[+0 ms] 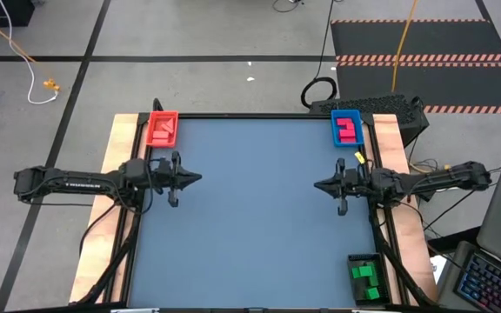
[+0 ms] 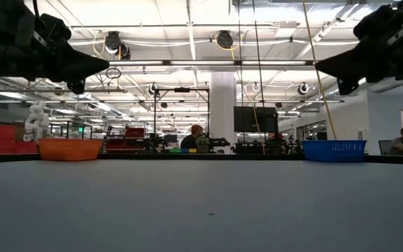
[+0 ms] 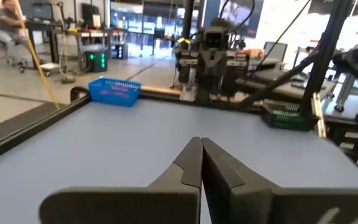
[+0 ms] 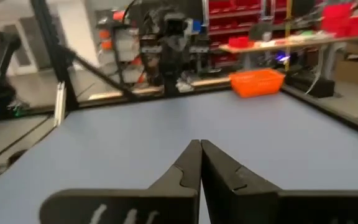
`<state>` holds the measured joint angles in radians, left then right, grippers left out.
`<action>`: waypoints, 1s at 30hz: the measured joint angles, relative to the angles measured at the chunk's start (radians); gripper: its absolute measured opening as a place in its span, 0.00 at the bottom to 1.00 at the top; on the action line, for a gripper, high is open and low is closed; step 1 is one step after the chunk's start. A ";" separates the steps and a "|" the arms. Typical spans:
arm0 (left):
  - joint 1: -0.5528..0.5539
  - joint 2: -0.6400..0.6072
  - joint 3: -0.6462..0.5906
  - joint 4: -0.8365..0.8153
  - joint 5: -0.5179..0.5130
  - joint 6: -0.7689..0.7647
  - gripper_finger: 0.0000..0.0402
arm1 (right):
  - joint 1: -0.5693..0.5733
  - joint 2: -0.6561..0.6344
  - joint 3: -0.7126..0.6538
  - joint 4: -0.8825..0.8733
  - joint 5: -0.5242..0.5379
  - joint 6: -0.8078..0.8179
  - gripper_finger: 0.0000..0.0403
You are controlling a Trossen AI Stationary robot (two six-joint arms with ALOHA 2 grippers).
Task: Sort & place blocks by color
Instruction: Return to Home Position
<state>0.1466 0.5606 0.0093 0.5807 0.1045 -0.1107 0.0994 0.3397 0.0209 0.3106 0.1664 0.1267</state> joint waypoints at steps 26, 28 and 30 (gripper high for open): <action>0.030 -0.122 0.001 -0.265 0.086 0.050 0.01 | 0.000 -0.112 -0.003 -0.148 -0.038 -0.013 0.00; 0.040 -0.144 0.001 -0.297 0.086 0.060 0.01 | 0.000 -0.125 -0.003 -0.192 -0.038 -0.006 0.00; 0.056 -0.169 0.001 -0.332 0.085 0.074 0.01 | 0.000 -0.134 -0.003 -0.215 -0.038 0.005 0.00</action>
<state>0.2029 0.3916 0.0101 0.2485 0.1899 -0.0363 0.0998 0.2058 0.0177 0.0961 0.1284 0.1320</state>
